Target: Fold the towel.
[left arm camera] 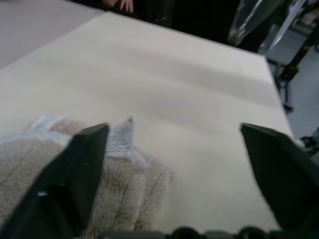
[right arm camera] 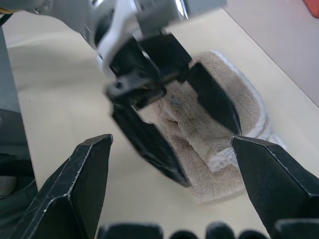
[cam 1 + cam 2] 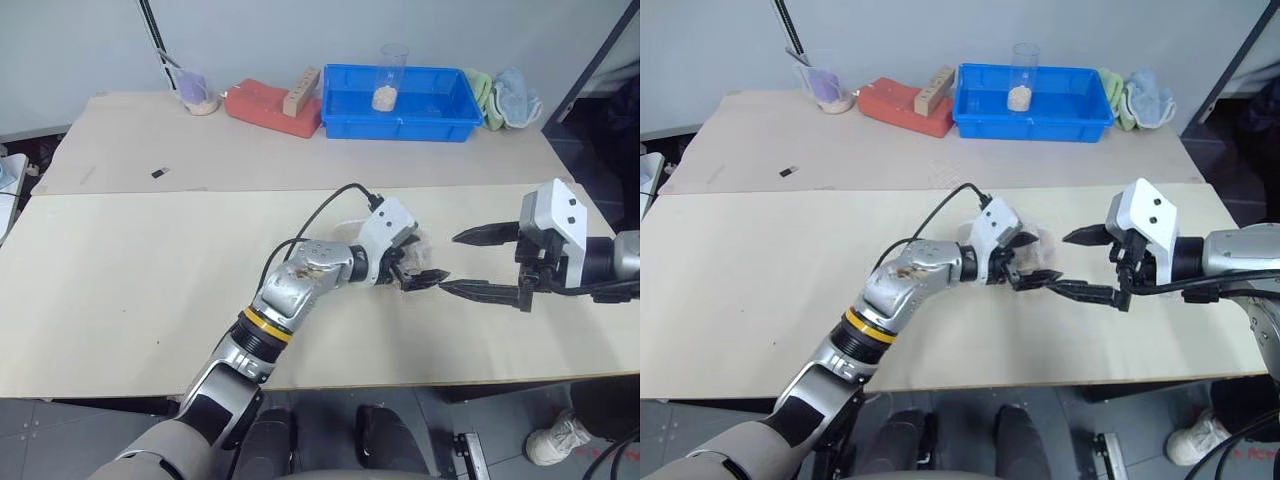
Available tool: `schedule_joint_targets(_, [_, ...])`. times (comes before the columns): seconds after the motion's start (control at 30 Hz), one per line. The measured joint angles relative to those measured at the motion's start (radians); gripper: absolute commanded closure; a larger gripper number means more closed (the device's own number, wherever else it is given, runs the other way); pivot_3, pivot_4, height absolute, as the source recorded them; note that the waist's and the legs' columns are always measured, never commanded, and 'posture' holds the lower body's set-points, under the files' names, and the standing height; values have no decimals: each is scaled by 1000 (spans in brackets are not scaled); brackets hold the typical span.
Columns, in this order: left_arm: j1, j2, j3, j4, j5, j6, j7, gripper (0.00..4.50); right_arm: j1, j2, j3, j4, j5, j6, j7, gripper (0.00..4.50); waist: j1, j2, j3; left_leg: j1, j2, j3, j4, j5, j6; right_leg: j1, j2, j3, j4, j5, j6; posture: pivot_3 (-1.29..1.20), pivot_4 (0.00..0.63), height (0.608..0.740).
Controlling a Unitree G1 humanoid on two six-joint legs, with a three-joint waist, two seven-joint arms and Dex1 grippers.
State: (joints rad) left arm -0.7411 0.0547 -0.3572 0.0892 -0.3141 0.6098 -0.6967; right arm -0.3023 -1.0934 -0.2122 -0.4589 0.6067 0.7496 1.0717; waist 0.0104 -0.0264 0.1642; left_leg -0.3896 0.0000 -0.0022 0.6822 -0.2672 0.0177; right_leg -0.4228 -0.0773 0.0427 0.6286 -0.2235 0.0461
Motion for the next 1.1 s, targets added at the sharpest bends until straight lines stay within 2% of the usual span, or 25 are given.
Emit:
schedule_joint_targets(0.07, [-2, 35, 35, -52, -22, 1, -33, 88, -8, 0, 2, 6, -4, -1, -7, 275, -1, 0, 0, 0, 0, 0, 0, 0, 0, 0, 0, 0, 0, 0, 0, 0, 150, 740])
schedule_joint_targets(0.17, [0, 150, 103, -164, -85, 12, -116, 88, -38, 19, 22, 23, -22, -7, -35, 275, -5, 0, 0, 1, 1, 0, 0, 0, 0, 0, 0, 0, 1, 0, 0, 0, 150, 740])
schedule_joint_targets(0.27, [27, 339, 196, -257, -145, 14, -236, 88, -101, 94, 81, 62, -66, -21, -108, 275, -21, 1, 0, 1, 2, 0, -1, 0, 0, 0, 1, 0, 1, 0, 0, 0, 150, 740])
schedule_joint_targets(0.37, [80, 516, 251, -270, -142, -60, -353, 88, -160, 190, 146, 122, -128, -21, -204, 275, -25, 1, 0, 2, 2, 0, -2, 0, 0, -1, 1, 0, 1, 0, 0, 0, 150, 740])
schedule_joint_targets(0.5, [133, 643, 298, -237, -129, -142, -447, 88, -216, 326, 238, 207, -210, -21, -318, 275, -16, 1, 0, 0, 1, 1, -1, 0, 0, -1, 0, -1, 0, 0, 0, 0, 150, 740])
schedule_joint_targets(0.7, [182, 709, 341, -285, -189, -141, -522, 88, -236, 451, 331, 392, -350, -66, -441, 275, -7, 1, 0, -2, 1, 2, 0, 0, 0, -2, 0, -1, 0, 0, 0, 0, 150, 740])
schedule_joint_targets(0.97, [270, 743, 376, -419, -279, -104, -546, 88, -234, 525, 305, 544, -397, -76, -505, 275, -23, 1, 0, 0, 3, 2, -1, 0, 0, -1, 2, -1, 1, 0, 0, 0, 150, 740])
schedule_joint_targets(1.07, [274, 745, 387, -437, -281, -104, -529, 0, -235, 564, 266, 551, -367, -24, -509, 1058, -25, 1, 0, 0, 3, 1, -1, 0, 0, -1, 2, -1, 1, 0, 0, 0, 150, 740])
schedule_joint_targets(1.1, [278, 745, 393, -441, -281, -104, -524, 0, -236, 575, 255, 551, -358, -11, -509, 1441, -25, 1, 0, 0, 3, 1, -1, 0, 0, -1, 2, -1, 1, 0, 0, 0, 150, 740])
